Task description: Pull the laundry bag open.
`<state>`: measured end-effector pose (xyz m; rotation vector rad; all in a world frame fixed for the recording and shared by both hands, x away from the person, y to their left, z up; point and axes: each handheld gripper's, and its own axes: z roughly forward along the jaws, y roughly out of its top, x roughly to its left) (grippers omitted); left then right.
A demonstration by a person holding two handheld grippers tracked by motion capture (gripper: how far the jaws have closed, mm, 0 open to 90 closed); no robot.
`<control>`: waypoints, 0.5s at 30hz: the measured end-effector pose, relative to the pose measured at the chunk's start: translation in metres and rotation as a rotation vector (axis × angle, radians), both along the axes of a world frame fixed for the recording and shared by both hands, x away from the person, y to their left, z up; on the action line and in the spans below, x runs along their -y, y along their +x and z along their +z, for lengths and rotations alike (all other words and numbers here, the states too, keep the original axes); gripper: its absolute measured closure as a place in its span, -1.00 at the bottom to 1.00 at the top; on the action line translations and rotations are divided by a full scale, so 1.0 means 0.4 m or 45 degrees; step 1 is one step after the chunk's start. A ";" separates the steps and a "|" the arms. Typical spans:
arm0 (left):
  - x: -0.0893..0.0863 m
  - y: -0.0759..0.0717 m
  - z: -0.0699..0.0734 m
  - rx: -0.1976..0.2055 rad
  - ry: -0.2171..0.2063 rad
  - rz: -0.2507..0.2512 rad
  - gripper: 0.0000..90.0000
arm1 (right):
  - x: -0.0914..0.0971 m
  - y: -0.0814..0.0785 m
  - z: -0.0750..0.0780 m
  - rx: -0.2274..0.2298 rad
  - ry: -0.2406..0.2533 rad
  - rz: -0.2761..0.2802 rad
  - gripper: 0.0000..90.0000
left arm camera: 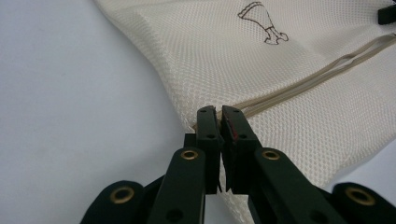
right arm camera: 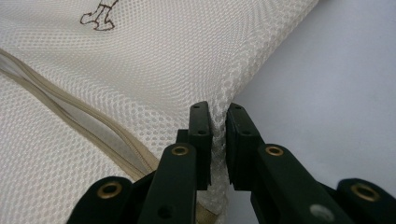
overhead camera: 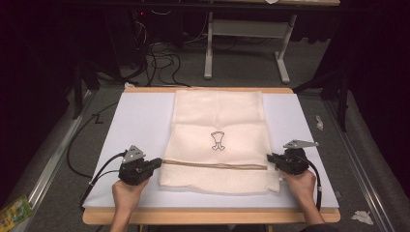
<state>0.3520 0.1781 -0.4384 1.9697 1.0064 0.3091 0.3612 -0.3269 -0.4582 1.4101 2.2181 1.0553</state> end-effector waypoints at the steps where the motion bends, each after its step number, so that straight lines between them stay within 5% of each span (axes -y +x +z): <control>1: 0.000 0.000 -0.001 -0.001 0.006 0.000 0.91 | 0.000 0.002 -0.002 -0.006 -0.001 -0.003 0.82; 11: 0.015 0.006 -0.016 -0.022 0.023 -0.013 0.91 | -0.001 0.004 -0.008 -0.025 -0.020 -0.015 0.69; 15: 0.016 0.007 -0.018 -0.023 0.028 -0.016 0.85 | 0.003 0.004 -0.004 -0.015 -0.020 -0.038 0.49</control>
